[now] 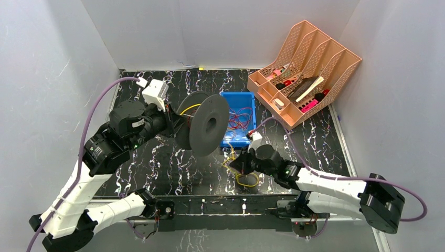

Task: Wrap the cables

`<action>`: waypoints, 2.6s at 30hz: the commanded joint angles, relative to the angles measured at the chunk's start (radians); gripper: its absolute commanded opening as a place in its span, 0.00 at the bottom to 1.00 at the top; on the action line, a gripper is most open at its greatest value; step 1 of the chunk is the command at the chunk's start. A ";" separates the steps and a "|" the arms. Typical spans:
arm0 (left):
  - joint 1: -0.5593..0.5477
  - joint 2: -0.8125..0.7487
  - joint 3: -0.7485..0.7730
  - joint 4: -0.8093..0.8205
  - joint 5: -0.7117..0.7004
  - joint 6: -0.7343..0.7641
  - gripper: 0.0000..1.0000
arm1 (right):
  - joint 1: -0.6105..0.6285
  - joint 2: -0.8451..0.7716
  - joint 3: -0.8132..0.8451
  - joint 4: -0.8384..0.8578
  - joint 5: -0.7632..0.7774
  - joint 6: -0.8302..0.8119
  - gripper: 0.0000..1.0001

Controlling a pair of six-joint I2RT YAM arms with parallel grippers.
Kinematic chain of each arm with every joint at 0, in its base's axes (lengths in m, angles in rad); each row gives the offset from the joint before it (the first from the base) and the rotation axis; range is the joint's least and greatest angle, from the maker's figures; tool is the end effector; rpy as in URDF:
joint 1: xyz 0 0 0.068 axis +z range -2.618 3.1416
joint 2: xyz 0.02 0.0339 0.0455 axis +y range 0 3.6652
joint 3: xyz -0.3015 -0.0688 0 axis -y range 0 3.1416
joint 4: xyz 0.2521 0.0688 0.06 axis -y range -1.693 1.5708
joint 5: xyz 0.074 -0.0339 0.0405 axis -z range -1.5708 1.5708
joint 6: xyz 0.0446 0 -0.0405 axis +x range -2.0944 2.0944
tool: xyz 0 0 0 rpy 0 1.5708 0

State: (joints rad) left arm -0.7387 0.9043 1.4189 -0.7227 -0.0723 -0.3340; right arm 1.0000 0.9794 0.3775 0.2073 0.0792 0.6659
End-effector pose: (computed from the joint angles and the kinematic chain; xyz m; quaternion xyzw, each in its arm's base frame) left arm 0.1053 -0.0915 0.5023 0.1337 0.7650 -0.2975 0.5554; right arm 0.1127 0.1689 0.2250 -0.1166 0.8234 0.3880 0.3973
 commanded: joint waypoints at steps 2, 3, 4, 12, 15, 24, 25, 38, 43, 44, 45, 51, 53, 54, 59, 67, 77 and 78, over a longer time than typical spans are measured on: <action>0.005 -0.024 -0.030 0.182 -0.145 -0.050 0.00 | 0.148 0.050 0.039 0.172 0.039 0.048 0.00; 0.005 -0.027 -0.042 0.195 -0.170 -0.053 0.00 | 0.177 0.058 0.048 0.179 0.052 0.048 0.00; 0.004 -0.028 -0.058 0.208 -0.204 -0.054 0.00 | 0.208 0.066 0.060 0.184 0.064 0.044 0.00; 0.005 -0.023 -0.152 0.240 -0.395 -0.057 0.00 | 0.378 0.108 0.191 0.156 0.085 0.001 0.00; 0.004 -0.012 -0.192 0.243 -0.441 -0.029 0.00 | 0.412 0.114 0.253 0.114 0.078 -0.023 0.00; 0.004 0.051 -0.245 0.139 -0.491 0.015 0.00 | 0.434 0.116 0.456 -0.067 0.087 -0.092 0.00; 0.005 0.062 -0.245 0.118 -0.487 0.019 0.00 | 0.434 0.121 0.485 -0.098 0.099 -0.105 0.00; -0.014 0.117 -0.276 -0.023 -0.450 0.068 0.00 | 0.425 0.200 0.796 -0.423 0.356 -0.265 0.00; -0.044 0.133 -0.268 -0.060 -0.376 0.097 0.00 | 0.375 0.237 0.888 -0.512 0.412 -0.365 0.00; -0.048 0.133 -0.266 -0.065 -0.353 0.104 0.00 | 0.359 0.240 0.897 -0.521 0.412 -0.383 0.00; -0.052 0.131 -0.265 -0.069 -0.333 0.112 0.00 | 0.338 0.243 0.904 -0.528 0.407 -0.398 0.00; -0.059 0.095 -0.248 -0.093 -0.173 0.168 0.00 | 0.172 0.237 0.897 -0.534 0.310 -0.477 0.00; -0.059 0.077 -0.240 -0.101 -0.114 0.194 0.00 | 0.133 0.238 0.887 -0.537 0.296 -0.504 0.00; -0.059 0.065 -0.237 -0.101 -0.076 0.210 0.00 | 0.118 0.238 0.880 -0.540 0.293 -0.518 0.00; -0.059 0.033 -0.214 -0.119 0.047 0.246 0.00 | 0.052 0.218 0.804 -0.536 0.306 -0.541 0.04; -0.059 -0.001 -0.162 -0.110 0.231 0.278 0.00 | -0.057 0.160 0.599 -0.421 0.235 -0.462 0.12; -0.059 -0.019 -0.099 -0.104 0.373 0.273 0.00 | -0.108 0.163 0.335 -0.165 0.166 -0.308 0.17; -0.059 -0.020 -0.095 -0.103 0.381 0.271 0.00 | -0.110 0.166 0.308 -0.144 0.166 -0.296 0.18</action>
State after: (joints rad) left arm -0.7940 0.9451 1.2430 -0.8268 0.1585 -0.0612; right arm 0.9264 1.1412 0.7670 -0.0727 0.1959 0.3038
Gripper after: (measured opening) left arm 0.042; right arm 0.174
